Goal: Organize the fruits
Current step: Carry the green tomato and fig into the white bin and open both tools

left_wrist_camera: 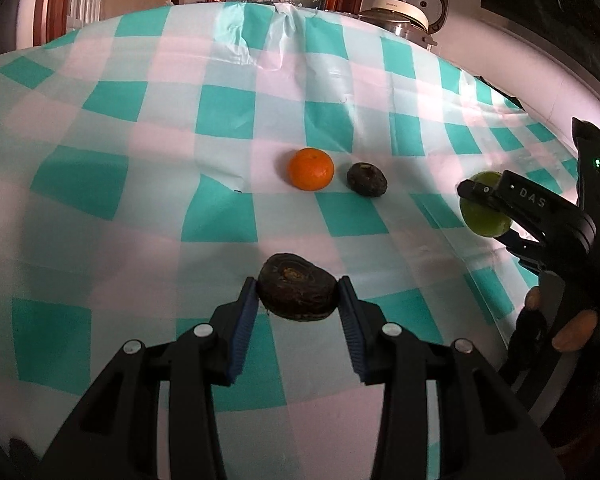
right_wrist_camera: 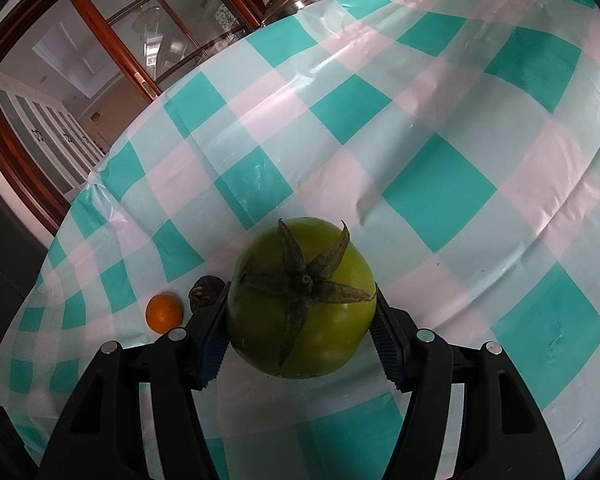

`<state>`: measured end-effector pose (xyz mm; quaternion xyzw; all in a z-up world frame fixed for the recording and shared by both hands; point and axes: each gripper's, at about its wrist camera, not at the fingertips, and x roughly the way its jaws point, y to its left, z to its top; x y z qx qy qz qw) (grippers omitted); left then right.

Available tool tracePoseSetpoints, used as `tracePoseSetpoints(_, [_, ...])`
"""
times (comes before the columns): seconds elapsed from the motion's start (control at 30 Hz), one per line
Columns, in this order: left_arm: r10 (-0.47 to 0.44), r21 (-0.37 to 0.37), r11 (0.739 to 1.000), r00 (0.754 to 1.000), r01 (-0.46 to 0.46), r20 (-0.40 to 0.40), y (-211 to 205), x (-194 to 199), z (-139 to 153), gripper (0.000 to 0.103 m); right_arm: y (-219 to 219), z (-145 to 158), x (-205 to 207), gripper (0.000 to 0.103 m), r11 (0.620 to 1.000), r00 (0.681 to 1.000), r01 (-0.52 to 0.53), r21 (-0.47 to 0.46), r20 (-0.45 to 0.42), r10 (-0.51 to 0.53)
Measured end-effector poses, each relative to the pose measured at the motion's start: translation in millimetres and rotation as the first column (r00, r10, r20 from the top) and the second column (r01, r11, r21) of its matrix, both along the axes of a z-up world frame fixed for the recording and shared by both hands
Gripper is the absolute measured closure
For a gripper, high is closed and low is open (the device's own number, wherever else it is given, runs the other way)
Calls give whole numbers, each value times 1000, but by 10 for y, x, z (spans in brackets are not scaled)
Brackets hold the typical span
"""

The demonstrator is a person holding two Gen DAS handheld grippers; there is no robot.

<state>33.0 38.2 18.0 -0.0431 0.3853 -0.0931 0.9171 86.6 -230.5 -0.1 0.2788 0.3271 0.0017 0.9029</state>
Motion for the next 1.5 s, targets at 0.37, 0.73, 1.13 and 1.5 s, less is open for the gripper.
tracePoseSetpoints(0.37, [10, 34, 999, 995, -14, 97, -20, -222, 143, 62, -42, -7, -171, 41, 999, 1000, -9, 51, -12, 10])
tracePoseSetpoints(0.73, [-15, 24, 1000, 979, 11, 202, -97, -1410, 300, 62, -82, 39, -1782, 41, 995, 999, -35, 91, 7, 34])
tracePoseSetpoints(1.13, [-151, 71, 988, 959, 138, 240, -625, -2183, 509, 62, -533, 275, -3112, 41, 997, 994, -76, -13, 82, 77])
tracePoseSetpoints(1.5, [-363, 191, 926, 906, 325, 219, -1482, -2589, 466, 62, -1504, 98, -3830, 41, 999, 994, 43, 2, 100, -43])
